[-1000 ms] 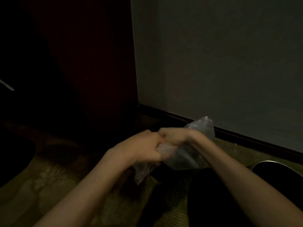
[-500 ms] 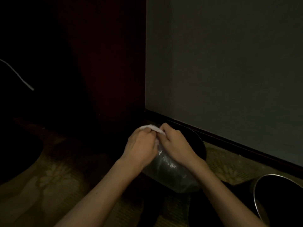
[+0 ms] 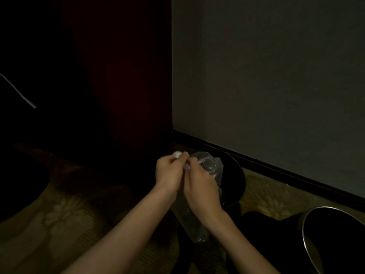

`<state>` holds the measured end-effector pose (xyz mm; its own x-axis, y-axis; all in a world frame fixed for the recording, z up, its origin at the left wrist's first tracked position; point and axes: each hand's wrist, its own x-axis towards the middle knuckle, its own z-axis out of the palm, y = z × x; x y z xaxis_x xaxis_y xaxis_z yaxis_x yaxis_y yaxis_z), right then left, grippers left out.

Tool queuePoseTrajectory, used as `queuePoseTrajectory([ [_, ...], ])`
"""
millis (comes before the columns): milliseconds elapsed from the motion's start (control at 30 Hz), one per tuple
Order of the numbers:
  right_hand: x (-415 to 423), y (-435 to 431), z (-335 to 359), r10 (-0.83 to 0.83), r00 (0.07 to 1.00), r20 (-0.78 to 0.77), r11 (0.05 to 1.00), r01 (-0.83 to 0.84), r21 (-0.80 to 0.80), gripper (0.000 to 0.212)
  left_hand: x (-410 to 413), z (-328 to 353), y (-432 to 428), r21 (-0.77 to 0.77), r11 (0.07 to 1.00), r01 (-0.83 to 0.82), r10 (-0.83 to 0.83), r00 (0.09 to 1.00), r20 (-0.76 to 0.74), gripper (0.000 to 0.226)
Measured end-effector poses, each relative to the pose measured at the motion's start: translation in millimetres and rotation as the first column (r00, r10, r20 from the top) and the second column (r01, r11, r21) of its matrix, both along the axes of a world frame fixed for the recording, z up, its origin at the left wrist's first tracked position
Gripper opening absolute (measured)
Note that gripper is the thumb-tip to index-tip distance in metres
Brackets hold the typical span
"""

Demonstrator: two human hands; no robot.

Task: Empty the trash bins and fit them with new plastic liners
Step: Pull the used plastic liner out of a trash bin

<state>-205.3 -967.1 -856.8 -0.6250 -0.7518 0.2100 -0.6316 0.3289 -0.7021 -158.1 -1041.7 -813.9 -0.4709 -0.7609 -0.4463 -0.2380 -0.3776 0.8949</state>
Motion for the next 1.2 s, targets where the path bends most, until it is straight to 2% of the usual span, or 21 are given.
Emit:
queuePoseTrajectory([
  [100, 8.6, -0.6, -0.9, -0.002, 0.989, 0.149, 0.999, 0.01, -0.054, 0.018, 3.3, 2.5, -4.5, 0.031, 0.994, -0.105, 0.107, 0.991, -0.079, 0.011],
  [233, 4.6, -3.8, -1.4, 0.058, 0.922, 0.383, 0.991, -0.007, -0.133, 0.033, 7.8, 2.9, -7.3, 0.095, 0.983, -0.156, 0.168, 0.977, -0.133, 0.016],
  [333, -7.8, -4.4, 1.0, 0.164, 0.876, 0.453, 0.981, -0.098, -0.166, 0.034, 7.4, 6.5, -11.7, 0.198, 0.967, -0.159, 0.196, 0.963, -0.185, 0.017],
  [400, -16.2, -3.2, 4.4, 0.225, 0.808, 0.544, 0.972, -0.144, -0.187, 0.032, 7.4, 10.7, -14.7, 0.292, 0.946, -0.141, 0.206, 0.956, -0.208, 0.016],
  [467, -24.7, -0.8, 6.8, 0.252, 0.692, 0.677, 0.965, -0.131, -0.226, 0.028, 7.8, 13.1, -17.5, 0.324, 0.941, -0.099, 0.173, 0.962, -0.21, 0.016],
  [533, -31.4, 2.4, 9.3, 0.275, 0.583, 0.764, 0.958, -0.099, -0.269, 0.021, 7.4, 15.5, -20.2, 0.285, 0.958, -0.04, 0.105, 0.971, -0.215, 0.013],
  [567, -34.2, 3.5, 10.3, 0.28, 0.558, 0.781, 0.956, -0.083, -0.283, 0.018, 6.9, 16.5, -21.7, 0.245, 0.969, -0.005, 0.059, 0.975, -0.212, 0.011],
  [600, -36.4, 4.1, 12.0, 0.279, 0.548, 0.789, 0.955, -0.069, -0.289, 0.017, 7.1, 17.3, -23.4, 0.177, 0.984, 0.024, 0.009, 0.983, -0.183, 0.009],
  [667, -39.1, 4.1, 13.2, 0.27, 0.54, 0.797, 0.955, -0.041, -0.295, 0.017, 8.8, 15.7, -27.5, -0.056, 0.993, 0.103, -0.105, 0.994, -0.032, 0.006],
  [733, -42.2, 4.6, 10.9, 0.251, 0.51, 0.823, 0.958, -0.011, -0.286, 0.019, 10.2, 12.3, -31.4, -0.254, 0.941, 0.225, -0.212, 0.974, 0.078, 0.003],
  [800, -46.9, 7.1, 7.7, 0.258, 0.435, 0.863, 0.959, -0.008, -0.282, 0.02, 12.3, 11.8, -33.9, -0.343, 0.884, 0.317, -0.3, 0.948, 0.103, 0.006],
  [900, -56.1, 8.4, 3.7, 0.309, 0.252, 0.917, 0.951, -0.053, -0.306, 0.017, 15.7, 14.4, -38.3, -0.371, 0.823, 0.431, -0.43, 0.898, 0.09, 0.011],
  [933, -58.6, 7.7, 2.6, 0.285, 0.238, 0.928, 0.959, -0.08, -0.274, 0.017, 16.3, 15.3, -40.1, -0.357, 0.807, 0.471, -0.472, 0.877, 0.09, 0.011],
  [1000, -63.5, 6.5, -2.1, 0.195, 0.332, 0.923, 0.978, -0.131, -0.16, 0.023, 16.5, 17.1, -42.5, -0.352, 0.771, 0.531, -0.53, 0.841, 0.109, 0.01],
  [1033, -65.7, 6.5, -5.1, 0.198, 0.358, 0.912, 0.978, -0.137, -0.158, 0.025, 16.4, 17.4, -43.3, -0.361, 0.757, 0.544, -0.541, 0.832, 0.119, 0.01],
  [1067, -66.6, 7.1, -6.9, 0.233, 0.344, 0.91, 0.971, -0.127, -0.2, 0.024, 16.1, 17.6, -43.6, -0.37, 0.749, 0.55, -0.545, 0.829, 0.127, 0.01],
  [1133, -65.3, 10.7, -8.7, 0.288, 0.238, 0.928, 0.957, -0.092, -0.274, 0.024, 15.9, 17.1, -42.3, -0.354, 0.757, 0.549, -0.544, 0.83, 0.124, 0.012],
  [1200, -63.3, 15.0, -7.9, 0.311, 0.186, 0.932, 0.95, -0.081, -0.301, 0.04, 15.6, 16.0, -40.1, -0.239, 0.82, 0.519, -0.519, 0.852, 0.069, 0.012],
])
